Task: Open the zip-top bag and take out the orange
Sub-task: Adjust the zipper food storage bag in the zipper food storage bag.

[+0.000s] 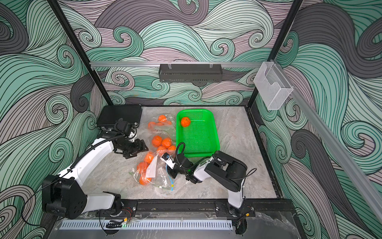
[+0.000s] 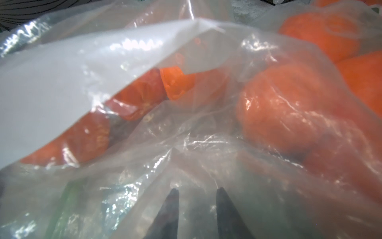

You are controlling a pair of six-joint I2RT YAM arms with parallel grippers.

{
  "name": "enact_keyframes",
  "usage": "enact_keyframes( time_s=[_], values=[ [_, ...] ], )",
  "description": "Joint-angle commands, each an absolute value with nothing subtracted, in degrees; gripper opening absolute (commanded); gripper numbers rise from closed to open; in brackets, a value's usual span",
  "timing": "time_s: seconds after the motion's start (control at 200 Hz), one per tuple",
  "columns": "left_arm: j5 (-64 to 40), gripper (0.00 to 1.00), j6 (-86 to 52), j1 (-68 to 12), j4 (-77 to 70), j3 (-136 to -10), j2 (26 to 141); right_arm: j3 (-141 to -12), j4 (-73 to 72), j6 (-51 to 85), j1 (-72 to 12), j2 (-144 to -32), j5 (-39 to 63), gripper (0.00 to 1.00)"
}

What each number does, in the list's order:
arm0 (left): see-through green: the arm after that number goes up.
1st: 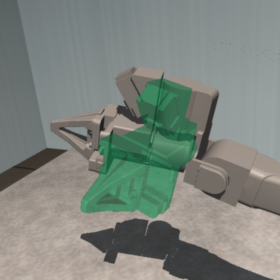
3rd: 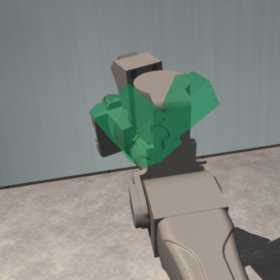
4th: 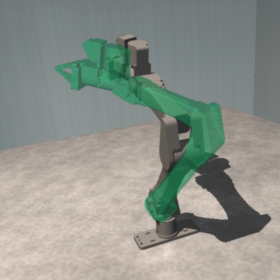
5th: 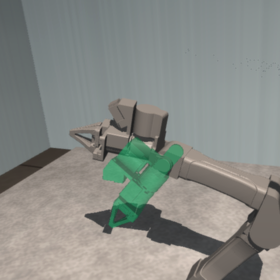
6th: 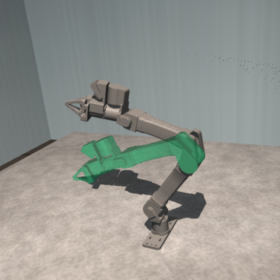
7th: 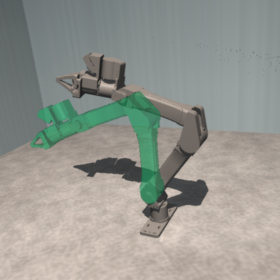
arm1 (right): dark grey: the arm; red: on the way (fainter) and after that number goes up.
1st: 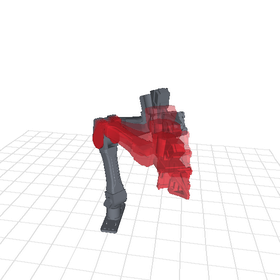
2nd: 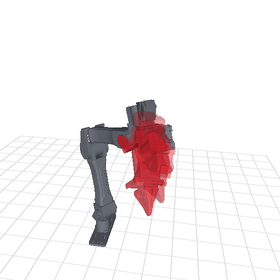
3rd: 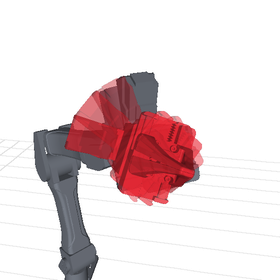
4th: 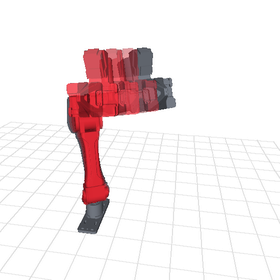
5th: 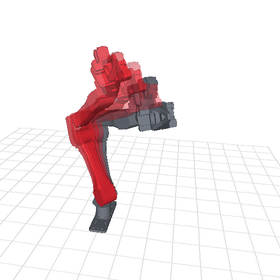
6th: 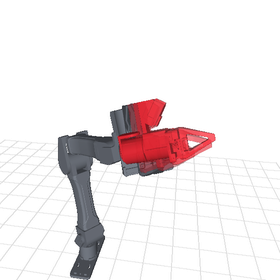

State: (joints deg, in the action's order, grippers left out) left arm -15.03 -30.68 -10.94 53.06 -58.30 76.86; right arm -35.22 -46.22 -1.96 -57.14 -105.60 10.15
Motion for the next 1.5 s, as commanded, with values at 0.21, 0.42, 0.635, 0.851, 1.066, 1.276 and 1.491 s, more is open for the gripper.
enact_keyframes(
  time_s=[0.21,0.42,0.635,0.851,1.066,1.276,1.491],
  values=[
    [-23.2,0.59,-33.7,-10.6,42.3,-56.8,87.2,-34.0,-49.9,-3.4,-57.0,-104.0,12.2,0.35],
    [-26.1,0.0,-34.0,-10.6,39.9,-56.6,85.7,-33.7,-50.3,-3.4,-57.1,-103.6,13.2,0.35],
    [-31.8,0.0,-32.1,-11.0,40.9,-57.6,77.4,-31.8,-50.7,-3.0,-57.1,-101.6,13.6,0.35],
    [-40.9,0.0,-28.7,-13.3,44.0,-58.7,68.7,-29.6,-53.0,-3.5,-57.2,-100.1,13.6,0.35],
    [-35.5,0.0,-24.9,-13.7,45.8,-58.6,61.6,-29.6,-51.8,-2.3,-57.1,-100.6,9.0,0.33],
    [-34.9,0.01,-23.2,-13.7,42.5,-59.8,56.7,-29.7,-51.2,-1.0,-57.0,-102.2,7.1,0.31],
    [-32.7,0.51,-22.3,-13.7,45.3,-59.9,57.7,-30.0,-51.9,-0.6,-57.0,-103.4,7.6,0.31]
  ],
)
